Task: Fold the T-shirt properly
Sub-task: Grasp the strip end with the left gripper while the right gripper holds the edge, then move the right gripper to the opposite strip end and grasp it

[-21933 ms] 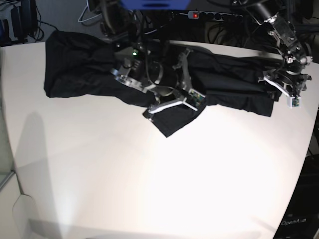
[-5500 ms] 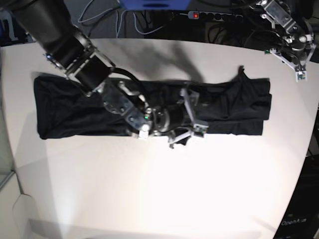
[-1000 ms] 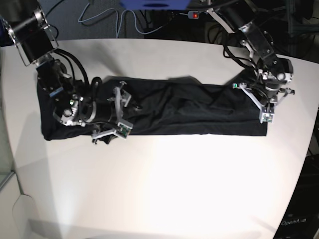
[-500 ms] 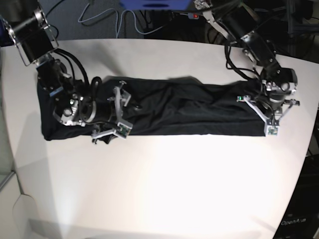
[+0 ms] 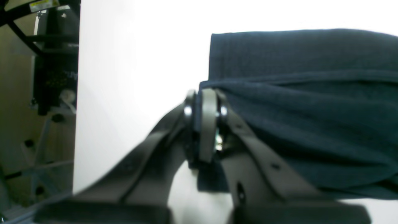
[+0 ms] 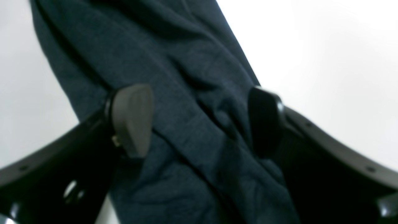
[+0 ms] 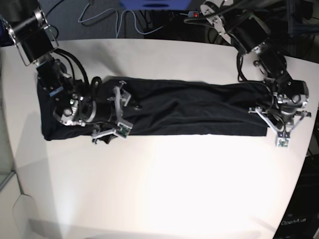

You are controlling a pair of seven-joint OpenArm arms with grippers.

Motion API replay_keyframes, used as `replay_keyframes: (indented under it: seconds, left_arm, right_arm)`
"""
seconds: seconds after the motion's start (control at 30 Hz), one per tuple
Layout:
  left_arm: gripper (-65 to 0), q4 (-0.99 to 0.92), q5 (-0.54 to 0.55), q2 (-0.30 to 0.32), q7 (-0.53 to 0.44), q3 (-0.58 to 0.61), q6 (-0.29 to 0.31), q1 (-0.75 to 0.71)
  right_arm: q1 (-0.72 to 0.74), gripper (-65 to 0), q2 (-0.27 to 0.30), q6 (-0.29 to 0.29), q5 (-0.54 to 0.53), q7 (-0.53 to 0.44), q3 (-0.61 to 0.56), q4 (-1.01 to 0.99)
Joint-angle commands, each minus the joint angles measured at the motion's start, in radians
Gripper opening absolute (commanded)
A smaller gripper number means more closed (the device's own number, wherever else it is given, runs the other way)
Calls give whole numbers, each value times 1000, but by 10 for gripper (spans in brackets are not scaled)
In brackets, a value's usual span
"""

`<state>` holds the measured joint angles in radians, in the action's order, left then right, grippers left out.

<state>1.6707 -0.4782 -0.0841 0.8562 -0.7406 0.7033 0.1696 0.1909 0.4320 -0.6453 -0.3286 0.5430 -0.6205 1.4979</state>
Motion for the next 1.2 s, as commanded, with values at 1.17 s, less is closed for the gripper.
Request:
replay_keyframes:
  seconds: [1.17]
  left_arm:
    - [-628,-186,17,106,-24,2,-5,87]
  right_arm:
    - [20,-184,8,0,-14,-25,64,129]
